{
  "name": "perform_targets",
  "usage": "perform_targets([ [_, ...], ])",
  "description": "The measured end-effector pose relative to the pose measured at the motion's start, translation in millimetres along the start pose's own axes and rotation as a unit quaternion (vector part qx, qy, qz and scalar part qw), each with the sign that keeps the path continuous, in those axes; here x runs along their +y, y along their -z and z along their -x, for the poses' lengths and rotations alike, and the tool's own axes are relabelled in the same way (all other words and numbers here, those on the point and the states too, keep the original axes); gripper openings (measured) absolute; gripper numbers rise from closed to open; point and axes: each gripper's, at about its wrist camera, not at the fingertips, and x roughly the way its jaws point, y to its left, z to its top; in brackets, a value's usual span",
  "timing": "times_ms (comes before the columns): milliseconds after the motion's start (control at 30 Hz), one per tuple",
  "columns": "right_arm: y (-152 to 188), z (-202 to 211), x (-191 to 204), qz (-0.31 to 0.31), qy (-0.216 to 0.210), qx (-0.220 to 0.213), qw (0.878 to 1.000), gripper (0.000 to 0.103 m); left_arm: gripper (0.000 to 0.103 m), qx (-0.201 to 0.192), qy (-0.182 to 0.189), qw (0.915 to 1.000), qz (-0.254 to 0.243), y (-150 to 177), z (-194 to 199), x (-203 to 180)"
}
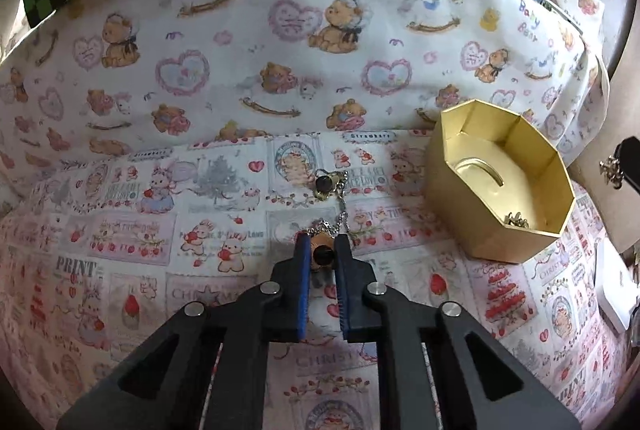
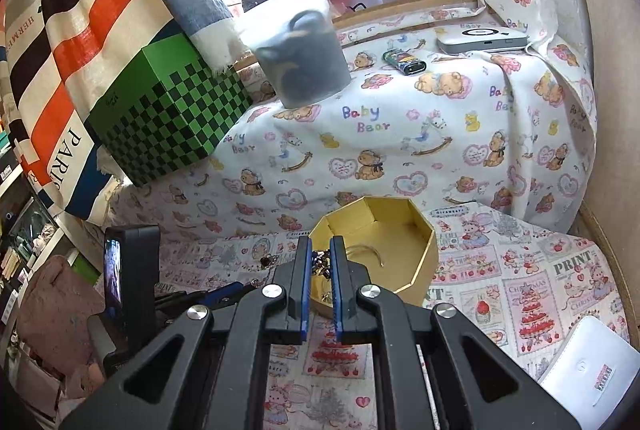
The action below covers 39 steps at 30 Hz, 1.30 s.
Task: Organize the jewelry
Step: 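Carry the keyring over the gold box with the left tool while the right tool carries the chain there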
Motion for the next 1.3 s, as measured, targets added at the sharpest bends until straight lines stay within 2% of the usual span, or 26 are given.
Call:
perform_targets([
  [200,-0.2,-1.4,-3.3,-0.002,0.010,0.000,1.000,0.009,0.010,-0.011,0.015,0.9998,0.005,1.9,1.3,2.0],
  [400,-1.1,-0.2,-8.0,-0.008,0.014,-0.003,1.000,0.009,0.010,-0.025,0.006,0.9996,-0.009,15.4,11.1,12.8],
  [567,-1.2,0.8,-8.5,-0.007,0.014,-0.005,1.000,0.009,0.010,-0.033,0.007,0.9994,-0.008,12.9,16.8,4.2],
  [667,-1.9,3.5,-8.5,-0.008,0.012,-0.009,1.000,0.009,0.010,-0.041,0.008,0.9991,-0.005,14.8,32.5,7.4],
  [867,-3.6,9.4,-8.3,-0.010,0.011,-0.017,1.000,0.009,0.010,-0.073,0.002,0.9964,-0.042,17.6,63.2,3.0],
  [1000,-5.4,13.6,-9.1,-0.013,0.009,-0.025,1.000,0.009,0.010,-0.089,0.009,0.9949,-0.047,17.2,85.7,8.0],
  [1233,-8.9,22.2,-17.2,-0.029,0.005,-0.038,0.999,0.009,0.010,-0.126,0.035,0.9902,-0.048,1.9,120.1,-16.0],
  [1300,-9.8,23.9,-21.1,-0.036,0.006,-0.040,0.999,0.009,0.010,-0.147,0.030,0.9878,-0.041,-2.7,128.6,-22.9],
])
